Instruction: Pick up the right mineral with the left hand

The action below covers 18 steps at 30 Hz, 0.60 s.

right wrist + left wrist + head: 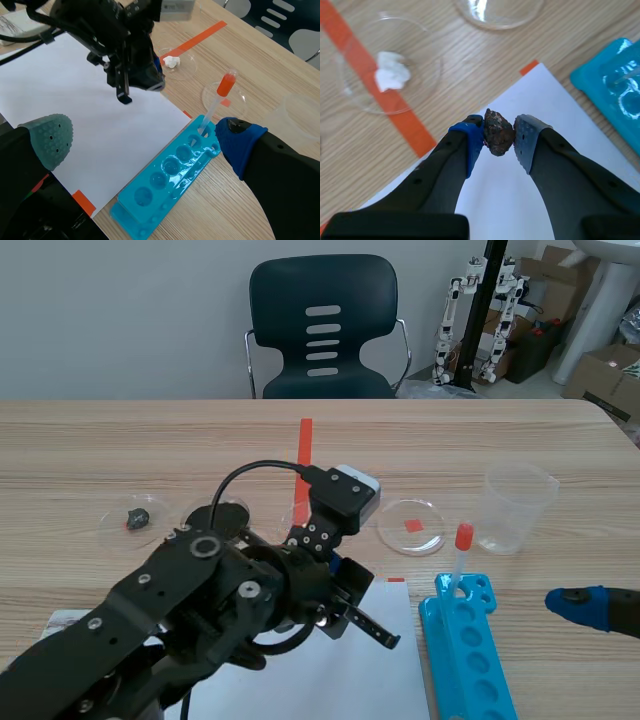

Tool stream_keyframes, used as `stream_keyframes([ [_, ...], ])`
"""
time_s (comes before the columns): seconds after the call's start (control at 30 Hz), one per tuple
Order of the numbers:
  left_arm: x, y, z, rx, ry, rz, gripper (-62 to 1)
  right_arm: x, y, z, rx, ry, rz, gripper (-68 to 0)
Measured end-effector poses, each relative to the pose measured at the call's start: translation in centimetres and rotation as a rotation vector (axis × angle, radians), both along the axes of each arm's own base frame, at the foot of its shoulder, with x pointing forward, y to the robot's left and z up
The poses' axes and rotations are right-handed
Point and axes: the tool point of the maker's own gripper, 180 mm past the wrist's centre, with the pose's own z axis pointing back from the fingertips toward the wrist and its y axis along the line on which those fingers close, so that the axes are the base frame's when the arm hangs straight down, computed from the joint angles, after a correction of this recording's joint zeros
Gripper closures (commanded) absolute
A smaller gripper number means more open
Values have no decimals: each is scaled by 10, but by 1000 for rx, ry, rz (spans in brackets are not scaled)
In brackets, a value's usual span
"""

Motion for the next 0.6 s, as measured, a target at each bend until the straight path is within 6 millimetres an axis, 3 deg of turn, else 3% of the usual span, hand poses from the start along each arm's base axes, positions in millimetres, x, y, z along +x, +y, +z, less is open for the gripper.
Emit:
stream_keyframes([
  [0.27,10,86,51,-13,-154,203,-60,0,0,0,0,0,0,-591],
  [0.47,-12,126,72,-22,-204,268,-60,0,0,0,0,0,0,-591],
  [0.6,-30,140,88,-27,-243,278,-60,0,0,0,0,0,0,-591],
])
